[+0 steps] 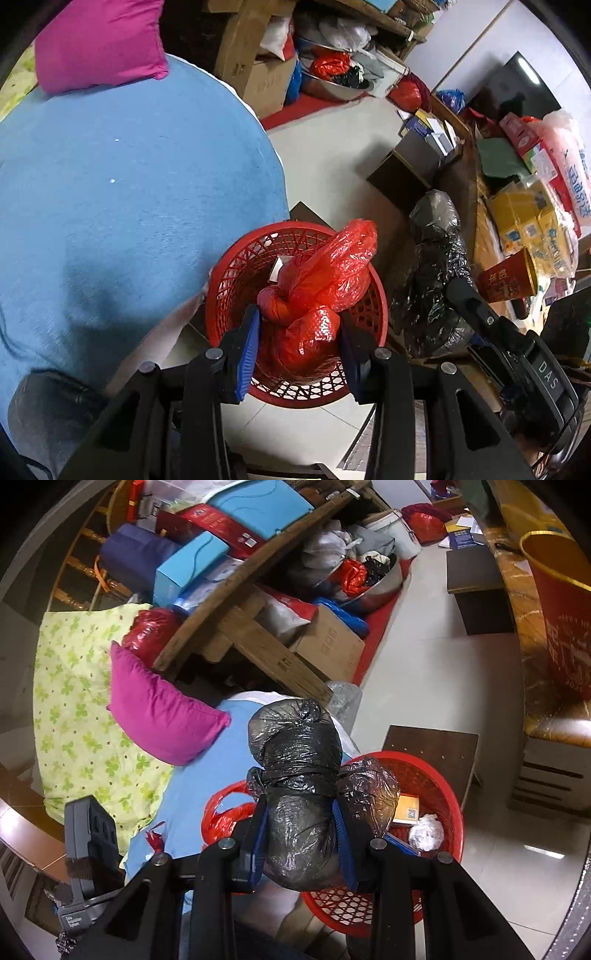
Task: Collect trash
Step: 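Carry the black and red bags to the red basket and release both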
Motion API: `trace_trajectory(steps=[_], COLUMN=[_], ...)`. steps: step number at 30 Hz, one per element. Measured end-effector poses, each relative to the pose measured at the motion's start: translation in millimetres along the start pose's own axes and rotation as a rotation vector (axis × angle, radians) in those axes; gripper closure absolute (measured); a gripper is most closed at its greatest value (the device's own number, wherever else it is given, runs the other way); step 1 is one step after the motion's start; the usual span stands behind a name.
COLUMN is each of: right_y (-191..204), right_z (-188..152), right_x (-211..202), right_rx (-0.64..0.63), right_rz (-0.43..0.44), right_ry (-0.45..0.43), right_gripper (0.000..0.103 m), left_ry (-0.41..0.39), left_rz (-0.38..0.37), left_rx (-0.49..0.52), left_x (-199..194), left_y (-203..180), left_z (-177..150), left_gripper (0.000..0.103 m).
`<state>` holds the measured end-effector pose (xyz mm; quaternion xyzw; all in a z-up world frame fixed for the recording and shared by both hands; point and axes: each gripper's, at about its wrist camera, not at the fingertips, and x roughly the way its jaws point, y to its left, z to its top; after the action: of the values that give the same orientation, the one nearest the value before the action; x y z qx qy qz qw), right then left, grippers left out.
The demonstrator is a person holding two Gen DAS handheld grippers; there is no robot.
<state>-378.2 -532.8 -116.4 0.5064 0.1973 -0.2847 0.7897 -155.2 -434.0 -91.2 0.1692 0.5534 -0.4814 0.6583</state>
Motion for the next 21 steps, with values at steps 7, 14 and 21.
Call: trace_trajectory(steps=[7, 14, 21], right_y=[-11, -14, 3], right_z=[-1, 1, 9], right_x=[5, -1, -15], right_rx=[0.021, 0.074, 0.017], right_rz=[-0.021, 0.01, 0.016], right_ry=[0.008, 0.008, -0.037], right_gripper=[0.066, 0.022, 0.022], left_ry=[0.033, 0.022, 0.011], left_rz=[-0.001, -0.031, -0.047], left_rx=[-0.015, 0.015, -0.003], left_x=[7, -3, -6], left_y=[6, 5, 7], left_z=[-1, -8, -3], left_gripper=[0.058, 0.04, 0.036])
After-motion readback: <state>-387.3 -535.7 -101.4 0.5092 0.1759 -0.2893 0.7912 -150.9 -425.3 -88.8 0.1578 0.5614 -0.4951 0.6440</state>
